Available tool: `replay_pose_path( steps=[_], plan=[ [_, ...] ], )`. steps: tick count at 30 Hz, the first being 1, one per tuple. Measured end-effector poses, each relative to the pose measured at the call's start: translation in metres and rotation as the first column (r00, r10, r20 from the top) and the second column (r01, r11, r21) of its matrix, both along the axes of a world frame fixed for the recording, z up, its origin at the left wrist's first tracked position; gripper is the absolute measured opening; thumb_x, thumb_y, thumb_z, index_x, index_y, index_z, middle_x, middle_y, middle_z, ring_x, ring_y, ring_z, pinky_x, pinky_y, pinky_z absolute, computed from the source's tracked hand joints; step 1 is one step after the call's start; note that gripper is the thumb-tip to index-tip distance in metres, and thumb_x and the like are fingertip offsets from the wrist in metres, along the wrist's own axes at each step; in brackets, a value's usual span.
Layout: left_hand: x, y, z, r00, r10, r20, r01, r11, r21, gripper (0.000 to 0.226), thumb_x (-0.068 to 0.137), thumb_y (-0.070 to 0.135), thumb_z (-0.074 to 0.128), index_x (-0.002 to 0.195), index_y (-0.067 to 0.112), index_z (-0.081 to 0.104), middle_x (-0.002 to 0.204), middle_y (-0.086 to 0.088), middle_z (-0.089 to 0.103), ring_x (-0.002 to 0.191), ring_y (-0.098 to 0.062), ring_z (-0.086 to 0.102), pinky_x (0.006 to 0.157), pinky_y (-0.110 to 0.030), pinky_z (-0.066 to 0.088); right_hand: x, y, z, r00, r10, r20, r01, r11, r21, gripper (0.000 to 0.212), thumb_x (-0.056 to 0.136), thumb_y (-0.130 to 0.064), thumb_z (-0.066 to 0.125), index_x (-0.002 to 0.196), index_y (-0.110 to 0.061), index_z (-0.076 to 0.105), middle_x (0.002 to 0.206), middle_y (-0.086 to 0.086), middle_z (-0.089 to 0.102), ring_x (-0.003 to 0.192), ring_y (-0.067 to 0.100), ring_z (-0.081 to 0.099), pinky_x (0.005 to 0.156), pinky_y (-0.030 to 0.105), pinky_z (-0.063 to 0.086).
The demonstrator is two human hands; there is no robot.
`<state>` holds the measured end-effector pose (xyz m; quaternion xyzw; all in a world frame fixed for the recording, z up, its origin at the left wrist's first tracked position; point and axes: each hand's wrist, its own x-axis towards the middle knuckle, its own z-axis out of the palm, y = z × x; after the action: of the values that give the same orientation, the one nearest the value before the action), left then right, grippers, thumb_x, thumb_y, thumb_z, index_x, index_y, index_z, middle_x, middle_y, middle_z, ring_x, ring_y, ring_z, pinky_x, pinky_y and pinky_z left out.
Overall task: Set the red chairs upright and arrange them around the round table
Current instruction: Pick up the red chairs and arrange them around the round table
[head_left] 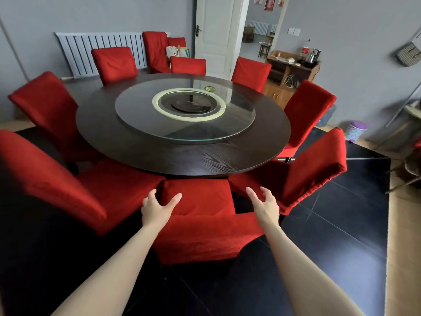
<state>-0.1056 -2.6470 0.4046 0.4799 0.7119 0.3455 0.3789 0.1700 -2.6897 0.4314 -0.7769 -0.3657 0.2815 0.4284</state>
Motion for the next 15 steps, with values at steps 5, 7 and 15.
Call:
replay_pose_path(
  steps=[5, 7, 15],
  plan=[
    [0.014, -0.019, -0.022, 0.988, 0.082, -0.129, -0.092, 0.993, -0.077, 0.093, 0.077, 0.062, 0.069, 0.148, 0.016, 0.032, 0.155, -0.011, 0.022, 0.143, -0.036, 0.018, 0.115, -0.060, 0.017, 0.023, -0.009, -0.022, 0.998, 0.046, 0.051, -0.042, 0.996, -0.077, 0.073, 0.087, -0.060, 0.060, 0.147, -0.022, 0.042, 0.156, 0.002, 0.033, 0.145, 0.029, 0.013, 0.114, 0.045, 0.021],
    [0.017, -0.026, -0.033, 0.986, 0.124, -0.113, -0.135, 0.987, -0.088, 0.094, 0.077, 0.059, 0.071, 0.149, 0.016, 0.030, 0.157, -0.010, 0.015, 0.145, -0.035, 0.011, 0.115, -0.060, 0.018, 0.029, -0.012, -0.031, 0.996, 0.064, 0.057, -0.056, 0.989, -0.134, 0.076, 0.086, -0.063, 0.059, 0.149, -0.026, 0.038, 0.161, 0.002, 0.022, 0.148, 0.030, 0.004, 0.117, 0.049, 0.015],
    [0.030, -0.037, -0.066, 0.970, 0.236, -0.056, -0.241, 0.960, -0.140, 0.109, 0.074, 0.054, 0.077, 0.155, 0.018, 0.015, 0.161, -0.008, -0.007, 0.147, -0.036, -0.003, 0.116, -0.057, 0.020, 0.036, -0.015, -0.074, 0.994, 0.105, -0.012, -0.105, 0.960, -0.261, 0.087, 0.080, -0.068, 0.062, 0.152, -0.030, 0.031, 0.165, -0.001, 0.006, 0.149, 0.029, -0.009, 0.119, 0.056, 0.009]
  ],
)
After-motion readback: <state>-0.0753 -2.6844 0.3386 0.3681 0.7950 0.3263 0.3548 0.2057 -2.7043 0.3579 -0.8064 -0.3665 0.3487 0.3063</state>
